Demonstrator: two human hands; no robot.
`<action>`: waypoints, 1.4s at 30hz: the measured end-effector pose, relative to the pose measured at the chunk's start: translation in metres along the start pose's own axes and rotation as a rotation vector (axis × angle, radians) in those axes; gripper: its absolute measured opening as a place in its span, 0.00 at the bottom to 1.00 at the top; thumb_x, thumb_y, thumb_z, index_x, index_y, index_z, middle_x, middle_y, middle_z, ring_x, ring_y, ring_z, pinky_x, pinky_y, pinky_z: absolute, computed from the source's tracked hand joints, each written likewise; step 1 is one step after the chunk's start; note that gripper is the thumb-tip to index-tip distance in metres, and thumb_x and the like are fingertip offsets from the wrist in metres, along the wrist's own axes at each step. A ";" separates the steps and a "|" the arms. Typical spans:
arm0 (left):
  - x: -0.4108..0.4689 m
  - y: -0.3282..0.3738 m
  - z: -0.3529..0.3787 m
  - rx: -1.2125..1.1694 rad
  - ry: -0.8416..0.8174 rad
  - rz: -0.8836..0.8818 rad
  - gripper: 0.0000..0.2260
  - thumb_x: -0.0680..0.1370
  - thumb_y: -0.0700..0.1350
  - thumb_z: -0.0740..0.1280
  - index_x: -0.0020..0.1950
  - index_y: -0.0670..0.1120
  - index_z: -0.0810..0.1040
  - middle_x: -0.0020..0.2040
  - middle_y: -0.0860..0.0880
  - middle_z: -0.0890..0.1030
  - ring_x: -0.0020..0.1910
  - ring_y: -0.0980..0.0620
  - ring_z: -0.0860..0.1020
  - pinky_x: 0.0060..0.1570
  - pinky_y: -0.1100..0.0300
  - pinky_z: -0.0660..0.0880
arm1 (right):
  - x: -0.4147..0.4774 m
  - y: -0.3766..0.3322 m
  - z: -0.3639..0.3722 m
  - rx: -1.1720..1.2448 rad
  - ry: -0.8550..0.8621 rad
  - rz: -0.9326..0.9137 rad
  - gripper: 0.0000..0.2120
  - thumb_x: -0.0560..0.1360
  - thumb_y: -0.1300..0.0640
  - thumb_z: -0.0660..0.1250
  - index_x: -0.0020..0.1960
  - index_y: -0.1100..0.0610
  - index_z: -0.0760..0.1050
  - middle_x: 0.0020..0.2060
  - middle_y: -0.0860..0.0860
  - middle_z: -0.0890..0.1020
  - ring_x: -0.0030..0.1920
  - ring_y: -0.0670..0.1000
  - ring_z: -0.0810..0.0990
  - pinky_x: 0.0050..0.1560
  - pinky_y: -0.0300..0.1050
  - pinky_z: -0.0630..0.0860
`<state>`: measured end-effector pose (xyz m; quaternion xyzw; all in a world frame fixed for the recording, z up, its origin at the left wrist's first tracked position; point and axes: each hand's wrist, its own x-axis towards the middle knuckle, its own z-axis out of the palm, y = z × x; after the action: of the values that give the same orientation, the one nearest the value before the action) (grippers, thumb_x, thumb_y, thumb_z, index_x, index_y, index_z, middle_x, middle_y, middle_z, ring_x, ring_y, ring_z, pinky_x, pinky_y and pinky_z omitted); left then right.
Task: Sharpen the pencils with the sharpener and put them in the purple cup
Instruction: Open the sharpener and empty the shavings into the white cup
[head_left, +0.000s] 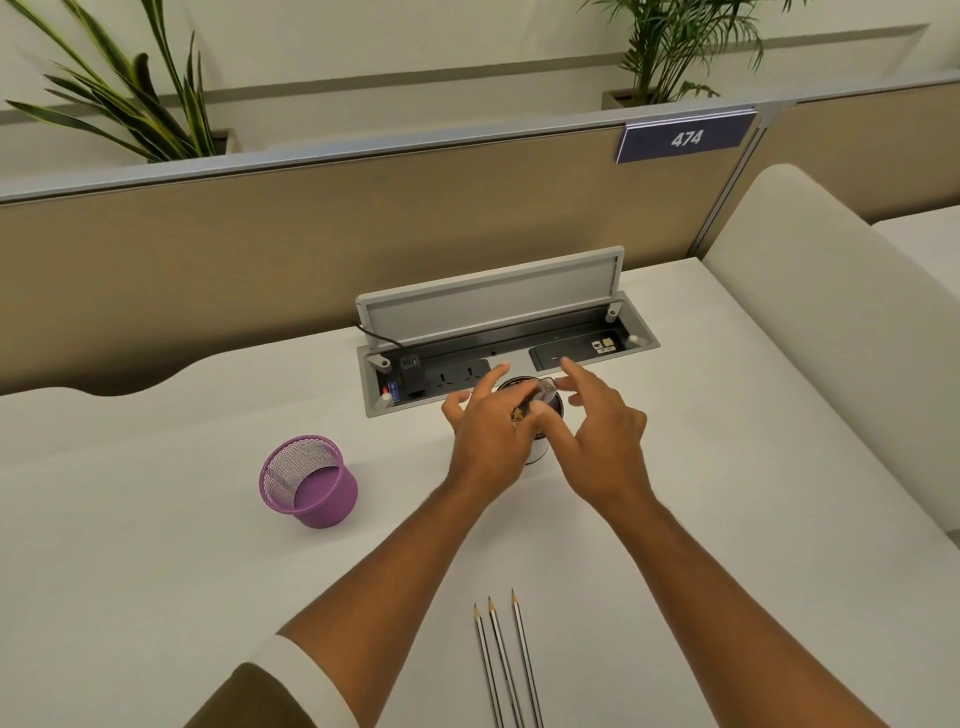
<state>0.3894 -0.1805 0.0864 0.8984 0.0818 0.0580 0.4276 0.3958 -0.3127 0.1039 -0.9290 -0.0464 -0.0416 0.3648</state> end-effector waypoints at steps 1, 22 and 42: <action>-0.001 0.002 -0.001 -0.001 -0.004 0.024 0.14 0.83 0.48 0.68 0.68 0.52 0.82 0.78 0.48 0.73 0.80 0.46 0.63 0.77 0.41 0.51 | 0.002 -0.002 0.001 -0.018 0.002 0.003 0.30 0.79 0.40 0.66 0.77 0.47 0.66 0.69 0.50 0.79 0.66 0.52 0.78 0.70 0.57 0.64; -0.063 -0.110 -0.020 -0.076 0.203 -0.176 0.18 0.80 0.38 0.70 0.71 0.46 0.79 0.69 0.46 0.80 0.71 0.47 0.74 0.73 0.42 0.72 | -0.004 -0.006 -0.007 -0.091 0.150 -0.169 0.16 0.80 0.50 0.69 0.64 0.58 0.79 0.54 0.55 0.86 0.51 0.54 0.83 0.55 0.52 0.74; -0.054 -0.110 -0.013 0.056 0.008 -0.146 0.16 0.81 0.46 0.73 0.69 0.48 0.81 0.64 0.49 0.81 0.65 0.47 0.76 0.66 0.54 0.72 | 0.000 -0.014 -0.006 0.037 0.084 -0.032 0.13 0.82 0.48 0.66 0.62 0.54 0.77 0.52 0.53 0.85 0.49 0.52 0.82 0.54 0.45 0.78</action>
<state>0.3240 -0.1130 0.0068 0.9013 0.1506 0.0279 0.4052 0.3943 -0.3063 0.1178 -0.9186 -0.0467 -0.0857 0.3829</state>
